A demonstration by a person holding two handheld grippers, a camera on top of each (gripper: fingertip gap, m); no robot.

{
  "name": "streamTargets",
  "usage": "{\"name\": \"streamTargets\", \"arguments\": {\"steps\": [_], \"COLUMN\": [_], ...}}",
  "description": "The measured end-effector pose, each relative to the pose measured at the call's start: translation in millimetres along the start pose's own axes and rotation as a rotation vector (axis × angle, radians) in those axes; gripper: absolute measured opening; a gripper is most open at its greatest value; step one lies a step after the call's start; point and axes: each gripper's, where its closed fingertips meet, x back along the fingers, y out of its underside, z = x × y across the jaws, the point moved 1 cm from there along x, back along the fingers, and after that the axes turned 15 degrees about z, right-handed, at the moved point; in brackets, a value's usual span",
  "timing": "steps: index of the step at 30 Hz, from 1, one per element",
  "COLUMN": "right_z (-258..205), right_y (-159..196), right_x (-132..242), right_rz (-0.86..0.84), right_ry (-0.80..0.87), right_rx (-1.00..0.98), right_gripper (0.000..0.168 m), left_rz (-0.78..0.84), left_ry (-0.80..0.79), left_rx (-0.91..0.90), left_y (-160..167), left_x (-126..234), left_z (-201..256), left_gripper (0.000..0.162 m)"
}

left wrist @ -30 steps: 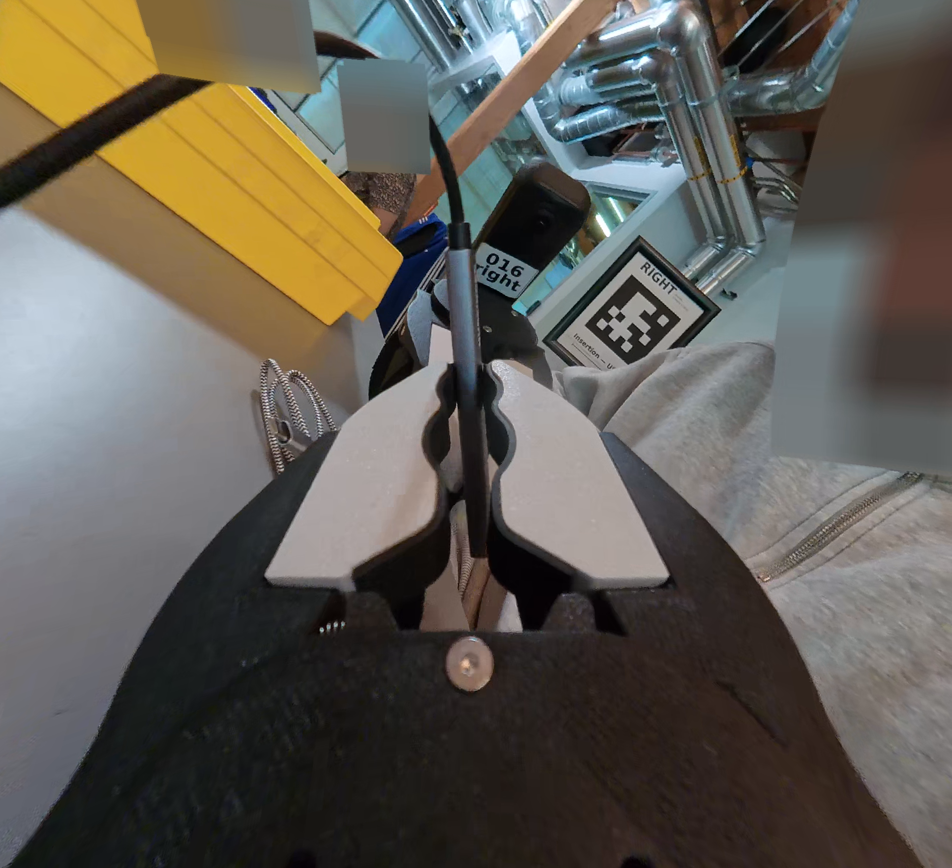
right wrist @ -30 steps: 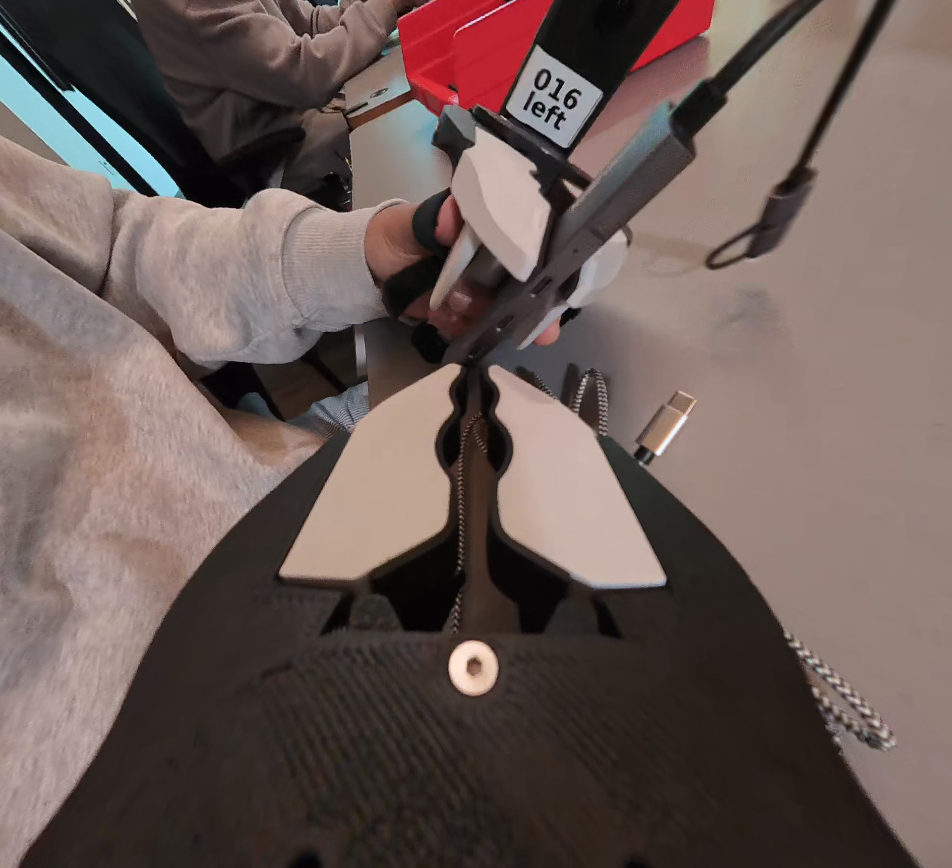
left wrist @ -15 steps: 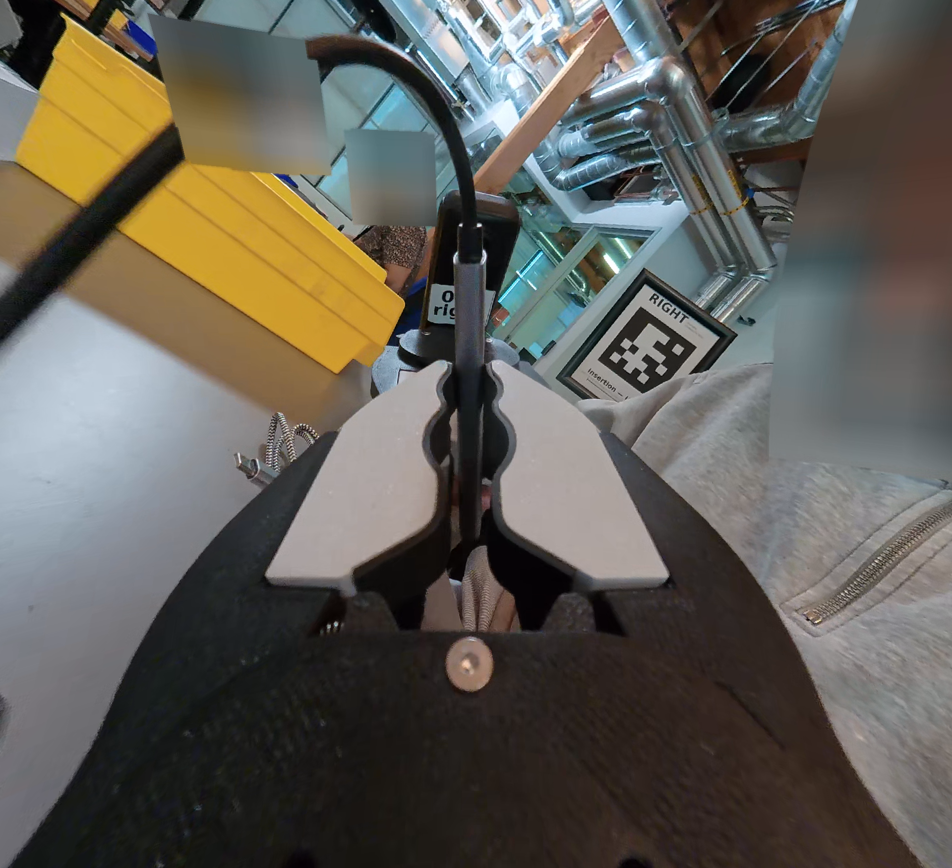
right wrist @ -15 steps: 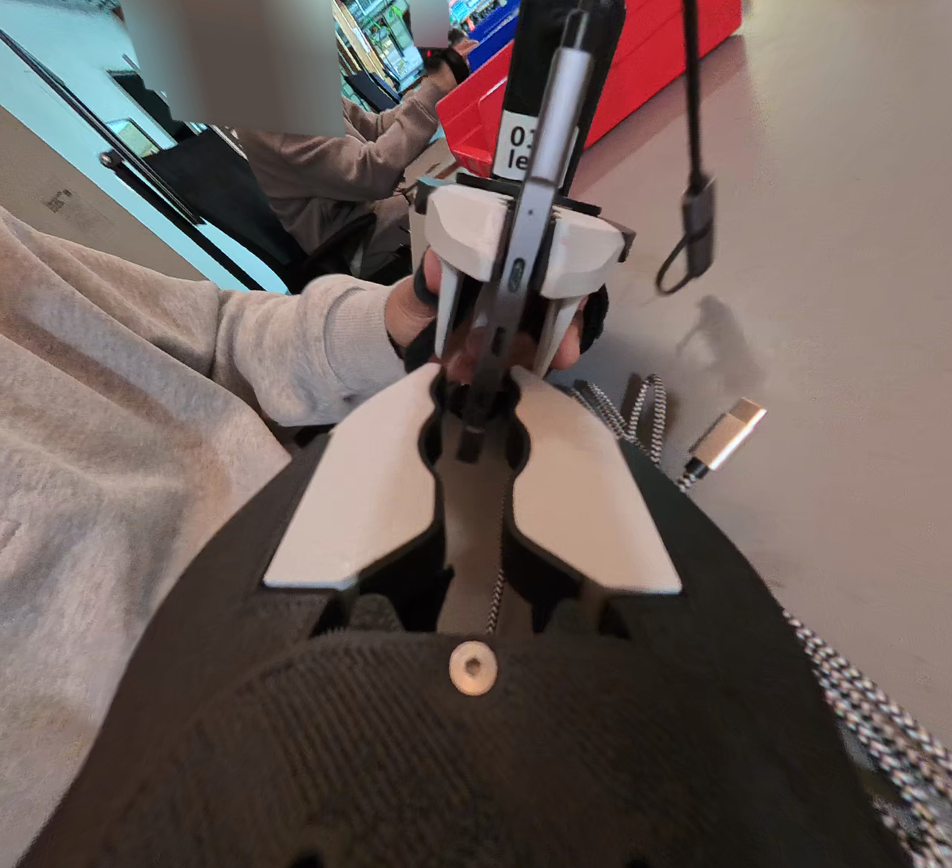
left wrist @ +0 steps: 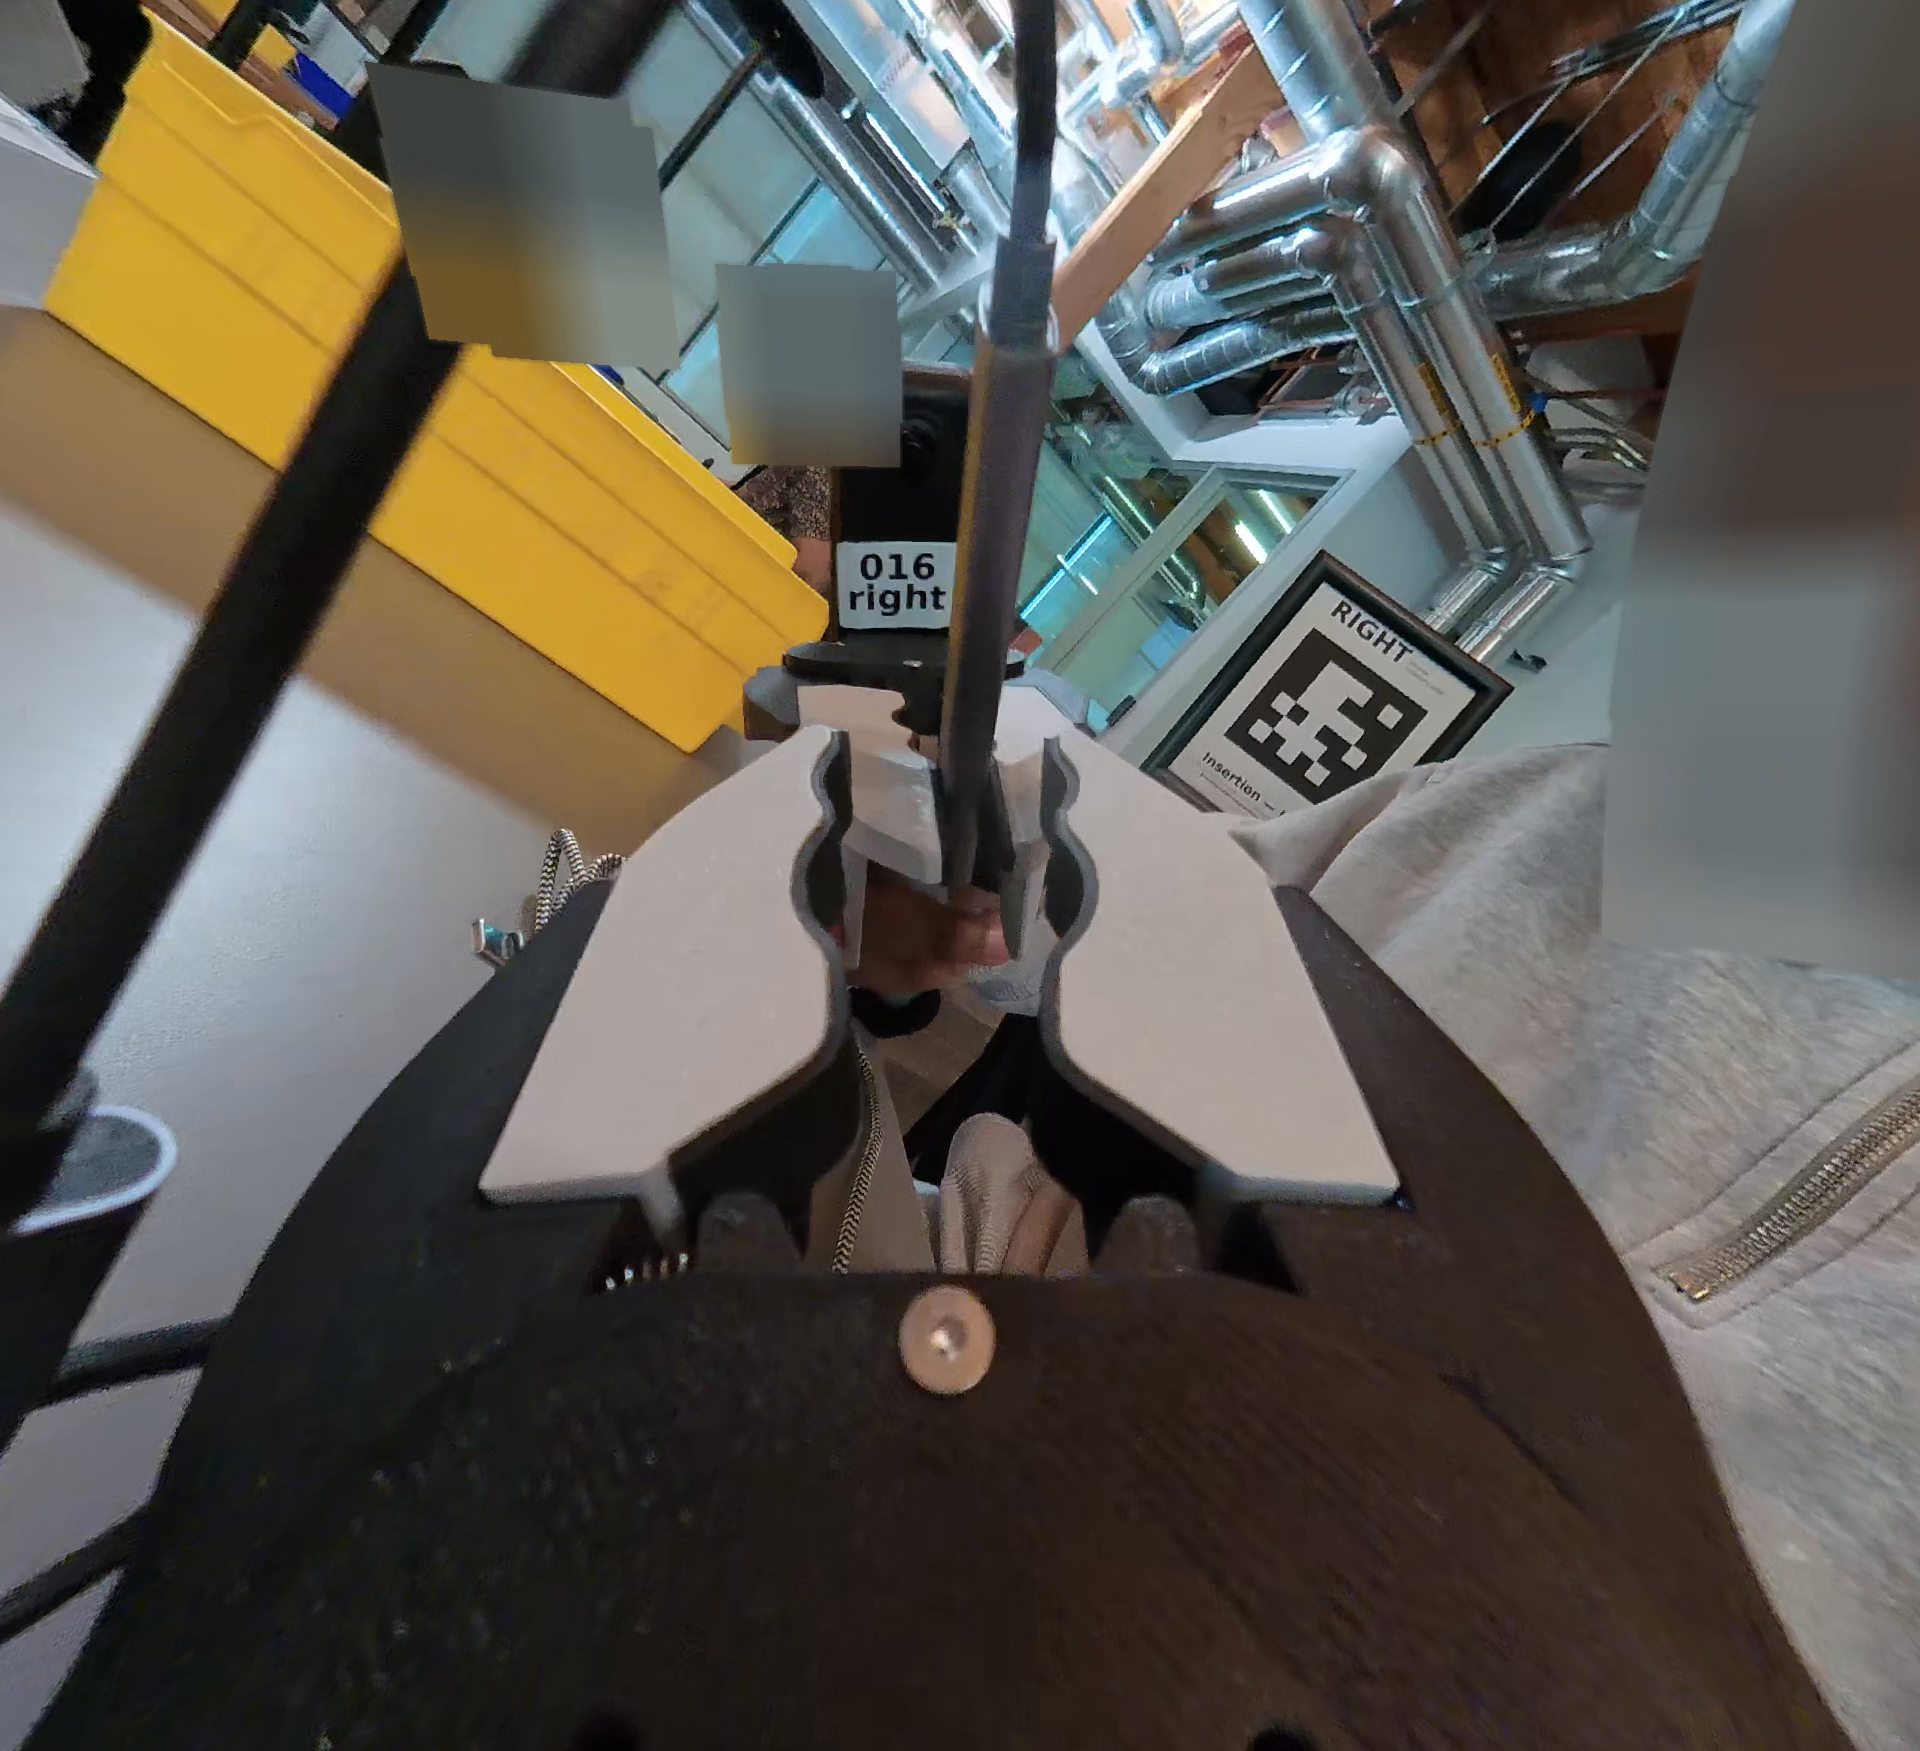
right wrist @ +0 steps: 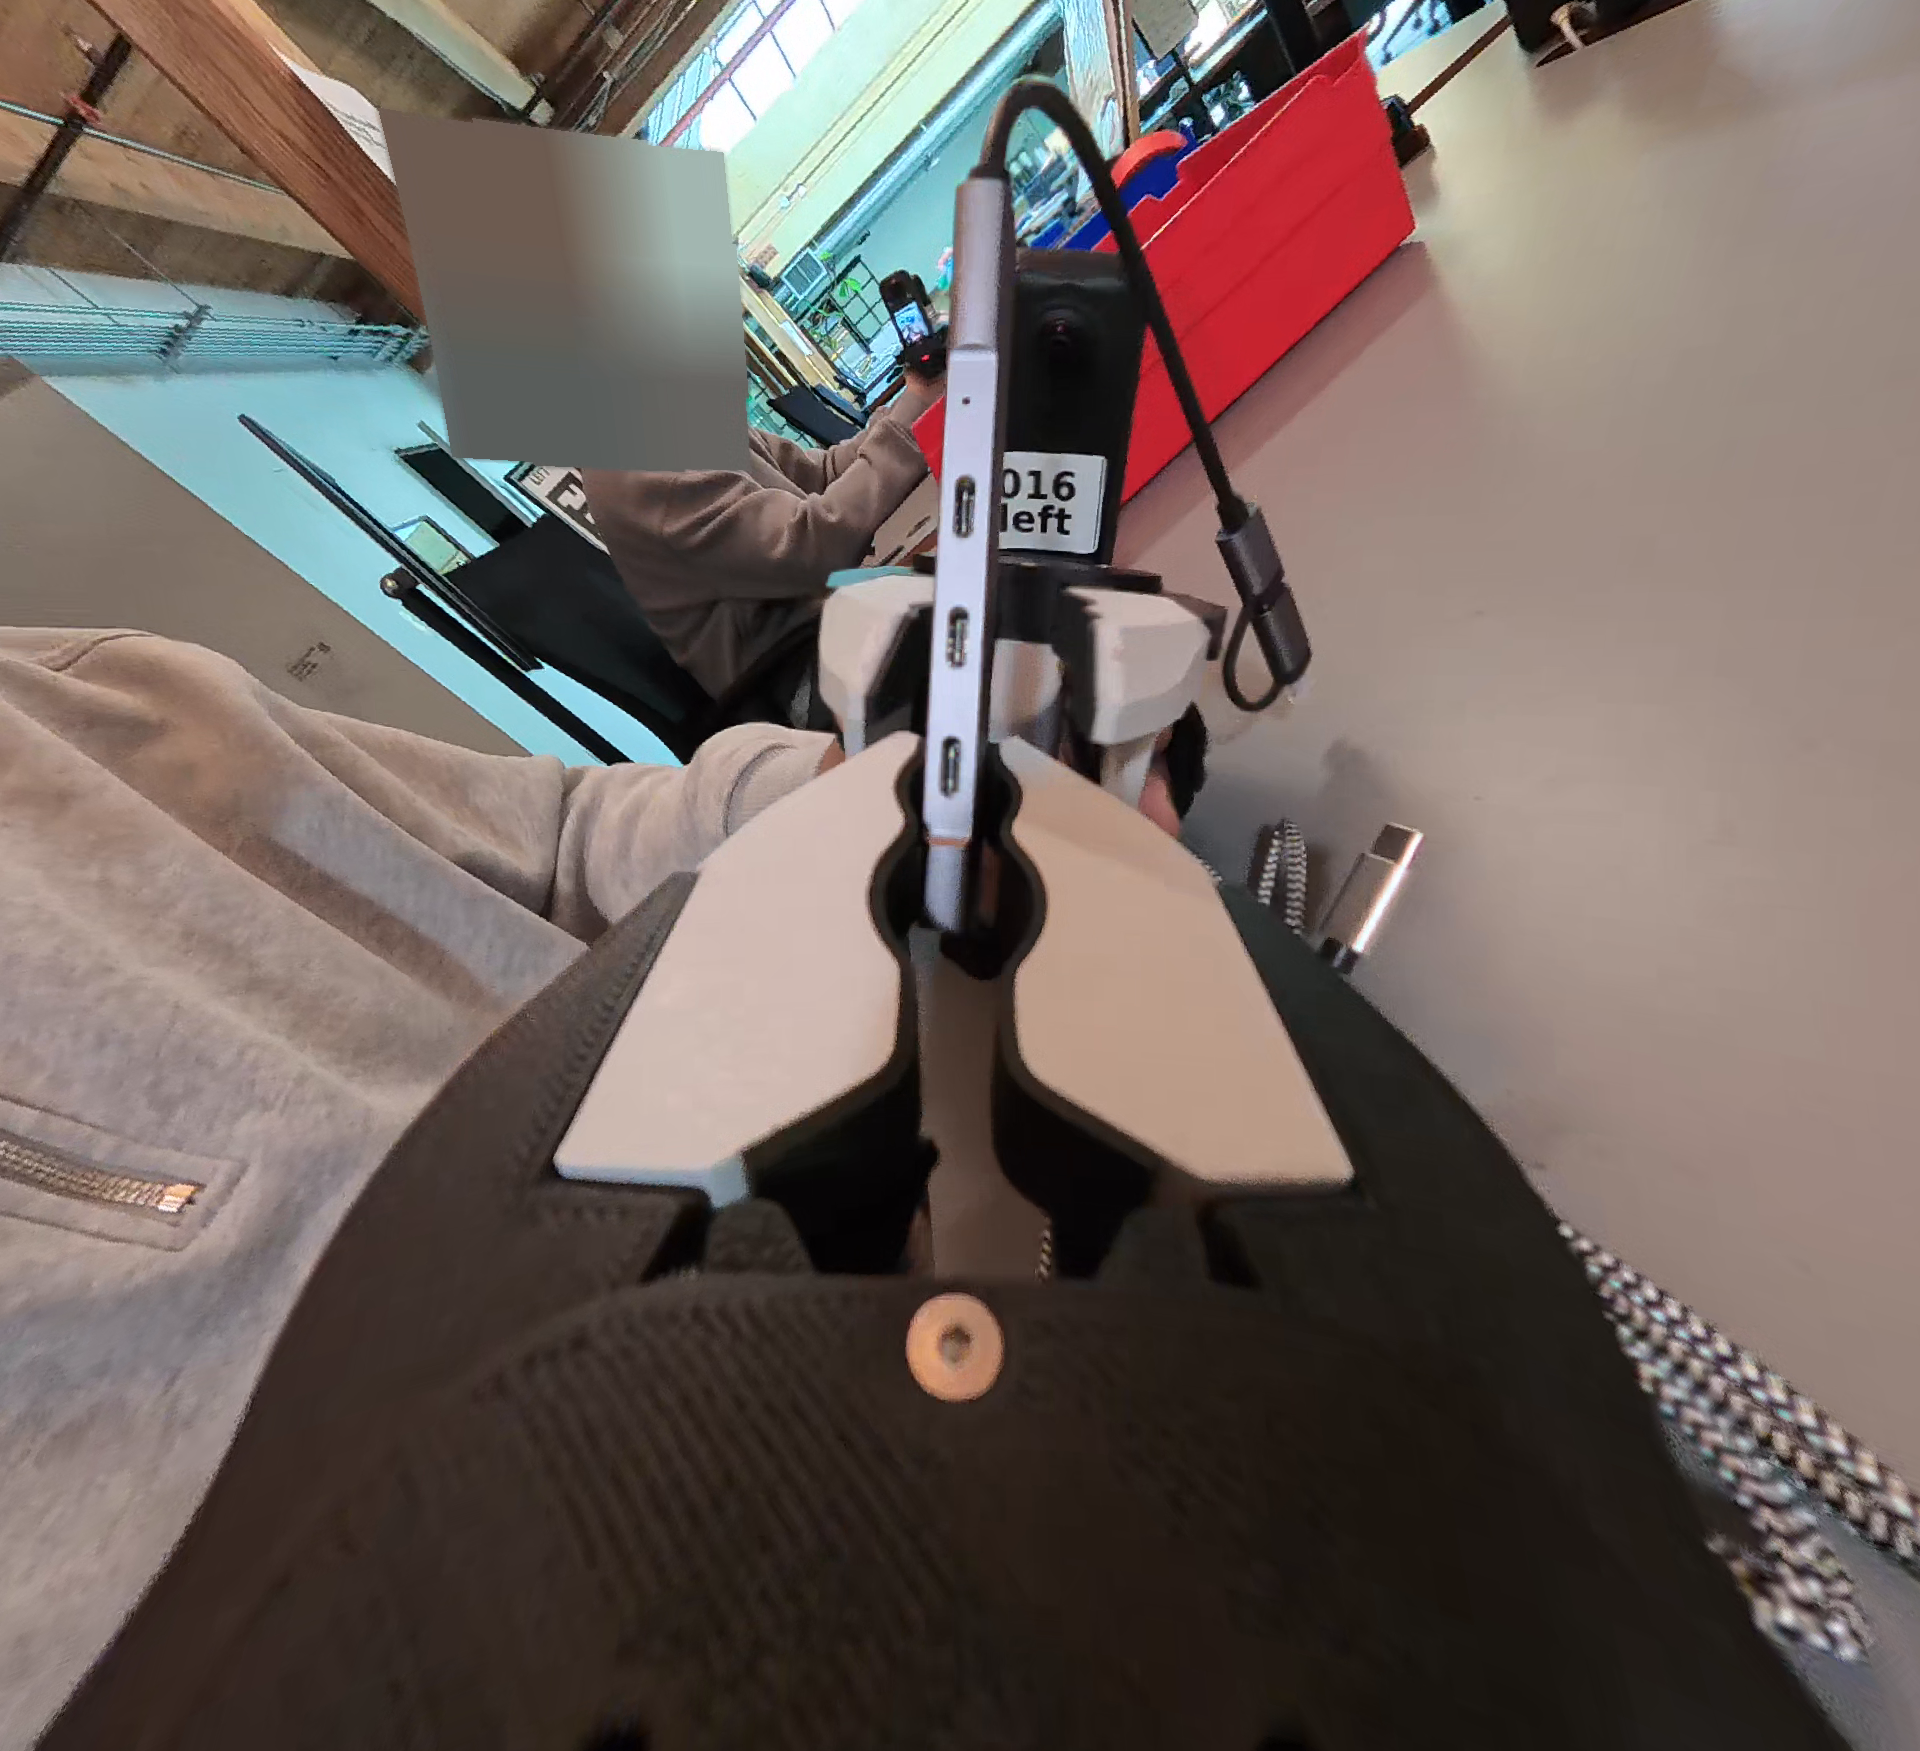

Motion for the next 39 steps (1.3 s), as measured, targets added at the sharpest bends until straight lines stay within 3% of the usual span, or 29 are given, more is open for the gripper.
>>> {"name": "streamTargets", "arguments": {"steps": [5, 13, 16, 20, 25, 31, 34, 37, 39], "right_z": [-2.0, -2.4, 8.6, 27.8, 45.4, 59.5, 68.5, 69.1, 67.4], "right_y": [7.7, 7.7, 0.9, -19.2, -8.5, 33.7, 40.4, 38.3, 34.4], "right_x": [-3.7, -4.8, 1.3, 18.8, 27.0, 21.5, 21.7, 21.4, 22.2], "right_rz": [-0.037, -0.034, -0.038, -0.045, -0.180, -0.417, -0.475, -0.477, -0.466], "right_ry": [0.005, 0.016, 0.102, 0.260, 0.375, 0.451, 0.510, 0.516, 0.505], "right_rx": [0.040, 0.091, 0.249, 0.482, 0.530, 0.605, 0.673, 0.719, 0.722], "right_gripper": [0.009, 0.011, 0.031, 0.034, 0.029, 0.034, 0.029, 0.008, 0.004], "left_rz": [-0.014, -0.019, 0.011, 0.034, 0.012, -0.135, -0.218, -0.243, -0.234], "left_ry": [0.037, 0.032, -0.010, -0.121, -0.219, -0.293, -0.317, -0.317, -0.312], "left_rx": [-0.050, -0.051, -0.076, -0.093, -0.040, 0.037, 0.056, 0.070, 0.089], "left_y": [3.4, 2.4, -8.8, -29.1, -39.1, -15.4, -0.4, 4.1, 3.2], "left_x": [-1.3, -0.5, 5.2, 24.8, 41.3, 44.4, 44.1, 43.7, 44.3], "left_z": [7.0, 8.2, 4.0, -10.9, -24.8, -37.2, -41.5, -41.5, -41.3], "left_gripper": [0.008, 0.007, 0.007, 0.008, 0.008, 0.008, 0.008, 0.008, 0.009]}}
